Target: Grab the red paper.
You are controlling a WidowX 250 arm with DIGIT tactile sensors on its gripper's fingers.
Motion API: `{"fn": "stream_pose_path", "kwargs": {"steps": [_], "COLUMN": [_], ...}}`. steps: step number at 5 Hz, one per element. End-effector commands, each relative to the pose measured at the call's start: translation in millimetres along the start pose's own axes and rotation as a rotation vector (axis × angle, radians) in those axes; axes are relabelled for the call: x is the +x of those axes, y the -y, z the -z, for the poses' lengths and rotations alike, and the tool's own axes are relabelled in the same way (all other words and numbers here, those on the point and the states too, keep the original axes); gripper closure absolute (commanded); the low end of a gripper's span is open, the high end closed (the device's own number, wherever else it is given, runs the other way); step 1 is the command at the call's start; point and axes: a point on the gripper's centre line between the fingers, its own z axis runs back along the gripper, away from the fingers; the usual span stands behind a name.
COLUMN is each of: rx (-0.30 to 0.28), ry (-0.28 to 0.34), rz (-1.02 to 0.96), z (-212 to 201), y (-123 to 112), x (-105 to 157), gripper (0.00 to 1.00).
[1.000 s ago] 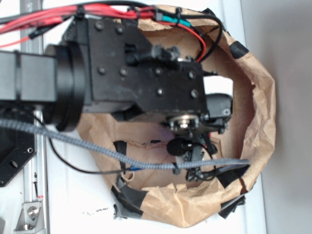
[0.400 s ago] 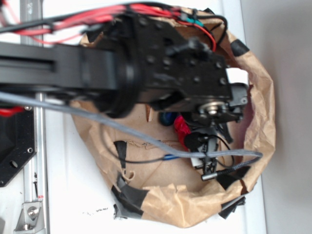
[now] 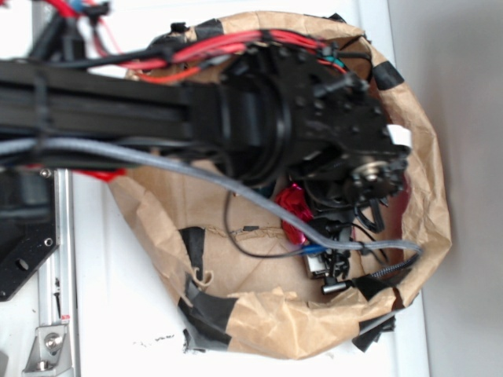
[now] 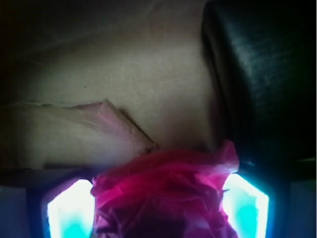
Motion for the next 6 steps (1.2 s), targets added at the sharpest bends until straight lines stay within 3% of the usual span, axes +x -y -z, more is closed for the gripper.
{"fn": "stream_pose_path", "kwargs": {"steps": [1,3,6], "rx": [0.106,0.14,0.15], "ry": [-0.065,0.035,0.053], "rz": [0.019,-0.023,-0.017], "z": [2.0,-12.6,-16.1], "y": [5.2,9.3,12.2], "x": [-15.3,-26.1,-31.9], "gripper": [1.0,1.0,1.0]}}
